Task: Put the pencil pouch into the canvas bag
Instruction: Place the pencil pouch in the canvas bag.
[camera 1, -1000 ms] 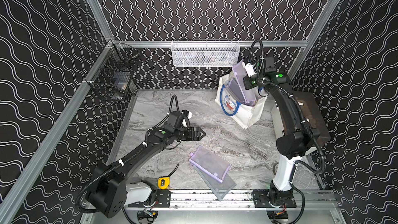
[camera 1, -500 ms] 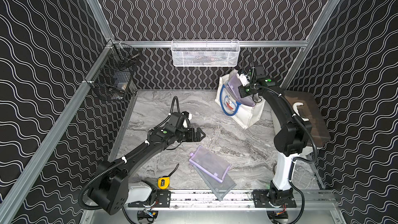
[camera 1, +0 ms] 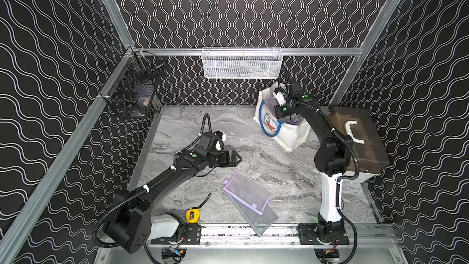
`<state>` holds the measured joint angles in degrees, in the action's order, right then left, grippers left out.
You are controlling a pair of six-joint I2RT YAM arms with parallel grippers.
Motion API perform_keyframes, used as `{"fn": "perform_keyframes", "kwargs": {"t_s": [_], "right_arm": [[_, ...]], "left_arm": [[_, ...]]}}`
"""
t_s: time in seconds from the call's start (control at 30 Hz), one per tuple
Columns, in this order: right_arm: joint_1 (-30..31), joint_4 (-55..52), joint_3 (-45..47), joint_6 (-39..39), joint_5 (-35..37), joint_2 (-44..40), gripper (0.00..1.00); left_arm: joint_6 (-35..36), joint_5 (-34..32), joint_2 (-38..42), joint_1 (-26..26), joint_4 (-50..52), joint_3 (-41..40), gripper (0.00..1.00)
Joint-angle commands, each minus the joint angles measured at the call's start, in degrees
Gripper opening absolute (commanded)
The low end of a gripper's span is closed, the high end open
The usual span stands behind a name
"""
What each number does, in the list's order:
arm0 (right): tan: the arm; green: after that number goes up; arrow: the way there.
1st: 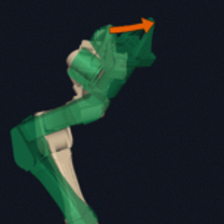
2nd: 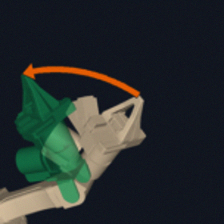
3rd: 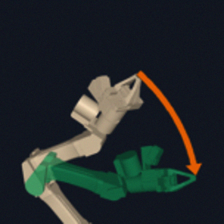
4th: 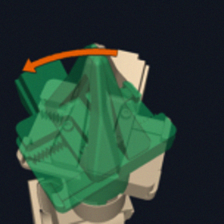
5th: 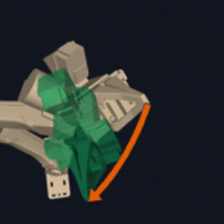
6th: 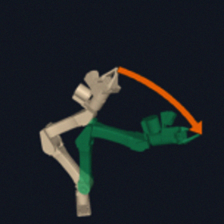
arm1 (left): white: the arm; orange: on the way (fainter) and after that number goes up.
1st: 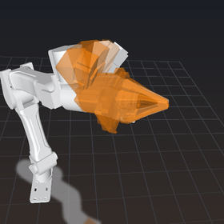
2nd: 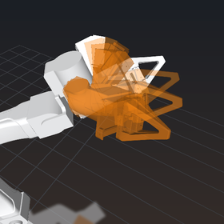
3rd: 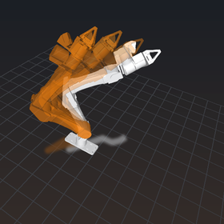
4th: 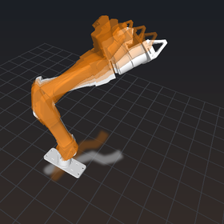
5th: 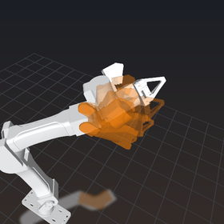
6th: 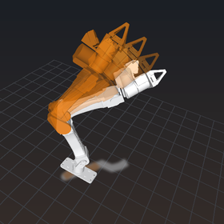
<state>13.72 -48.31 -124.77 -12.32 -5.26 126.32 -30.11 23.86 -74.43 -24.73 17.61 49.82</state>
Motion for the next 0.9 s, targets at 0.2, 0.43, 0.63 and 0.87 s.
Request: {"fn": "perform_keyframes", "kwargs": {"t_s": [0.2, 0.43, 0.63, 0.87], "right_arm": [[0.0, -4.1, -6.6, 6.1, 0.1, -0.5, 0.26], [0.0, -2.3, -3.1, 7.8, 1.4, -6.6, 0.44], [-0.1, -1.0, 4.8, 8.2, 0.9, -9.2, 0.33], [-0.7, 0.6, 10.0, 9.2, 0.9, -10.0, 0.15]], "left_arm": [[0.4, -1.7, 1.4, -0.1, 0.3, 0.2, 0.98], [-0.3, -2.6, 2.6, -0.1, 0.6, -0.5, 0.98], [-0.7, -2.6, 2.3, -0.1, 0.5, -0.8, 0.98], [-0.3, -3.1, 2.1, -0.3, 1.1, -0.2, 0.98]]}}
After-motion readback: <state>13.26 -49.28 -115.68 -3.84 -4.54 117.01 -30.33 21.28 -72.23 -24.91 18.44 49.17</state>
